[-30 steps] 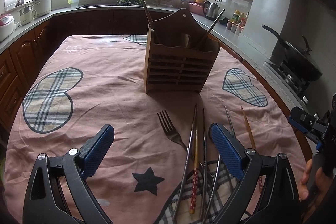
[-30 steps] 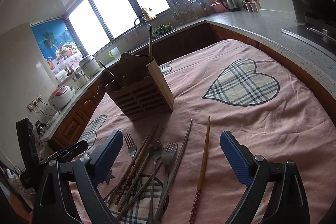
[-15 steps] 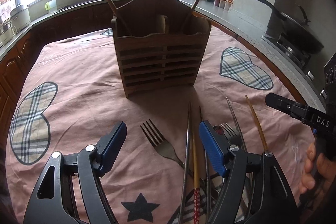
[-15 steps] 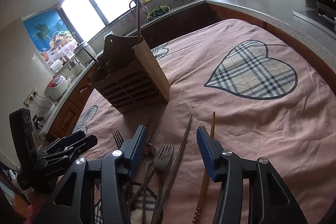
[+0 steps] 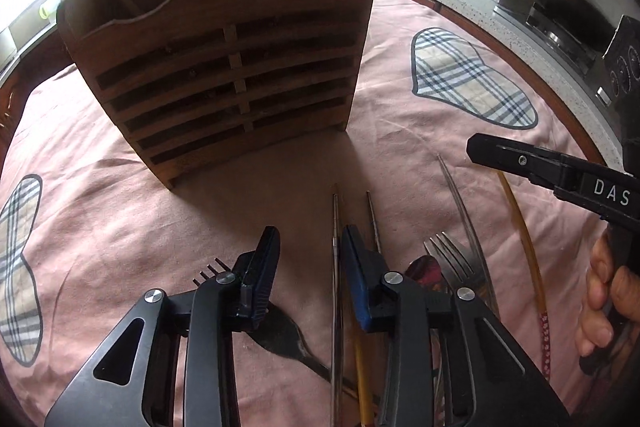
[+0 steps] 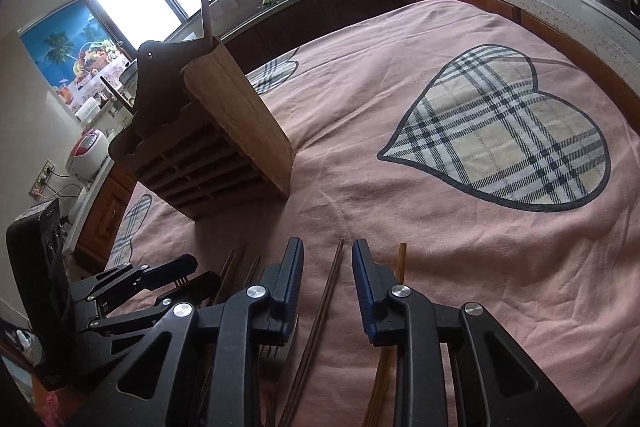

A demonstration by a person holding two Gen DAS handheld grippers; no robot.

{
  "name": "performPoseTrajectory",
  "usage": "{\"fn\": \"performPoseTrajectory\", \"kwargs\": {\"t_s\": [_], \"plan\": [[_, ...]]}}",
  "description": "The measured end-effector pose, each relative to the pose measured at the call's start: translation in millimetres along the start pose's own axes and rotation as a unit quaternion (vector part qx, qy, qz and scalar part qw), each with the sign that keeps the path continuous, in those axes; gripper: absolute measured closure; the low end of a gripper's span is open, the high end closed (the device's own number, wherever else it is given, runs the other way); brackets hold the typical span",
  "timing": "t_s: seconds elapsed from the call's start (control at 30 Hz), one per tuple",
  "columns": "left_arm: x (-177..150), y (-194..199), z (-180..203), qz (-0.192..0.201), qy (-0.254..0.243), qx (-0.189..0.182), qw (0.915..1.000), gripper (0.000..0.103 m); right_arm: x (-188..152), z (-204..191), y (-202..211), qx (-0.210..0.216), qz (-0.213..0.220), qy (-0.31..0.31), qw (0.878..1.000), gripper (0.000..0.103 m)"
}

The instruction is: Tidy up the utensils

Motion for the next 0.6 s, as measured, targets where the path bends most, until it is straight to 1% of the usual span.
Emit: {"fn": "performPoseTrajectory", "kwargs": {"t_s": [0.03,0.1,0.2,0.4,0.57,0.6], "plan": [[-1,-2,-1,0.000,0.002,-0.003,1.0000,0.080,0,0,-2,0.000,-0.002,0.001,1.000,0.078],[-5,-5,-4,-0.008,0.002,-0.002,1.0000,0.085,0,1,-6,-0.004,-0.006,0.003,1.000,0.078],[-8,-3,-7,-0.007,0.003,-0.009,0.9999,0.085,-1,3,-13,-0.009,-0.017,0.004,1.000,0.081],[1,-8,-8,-0.011,0.006,-0.014,0.9998,0.085,-5,4,-27,-0.026,-0.034,0.017,0.999,0.082],[8,-13,-5,-0.011,-0.003,-0.004,0.9999,0.085,-4,-4,-34,-0.054,-0.032,0.058,0.996,0.084],[8,-13,-4,-0.011,-0.007,-0.002,0.9999,0.087,-4,-6,-36,-0.065,-0.031,0.072,0.995,0.085]]}}
Point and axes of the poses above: each gripper's, at about its wrist camera, not at the fingertips, and y roughly against the way its jaws point, z to its right, x to its top, the point moved 7 cm from there along -y, roughly the way its jaws point, and after that the axes turned 9 degrees about -y, right-handed, at the moved point
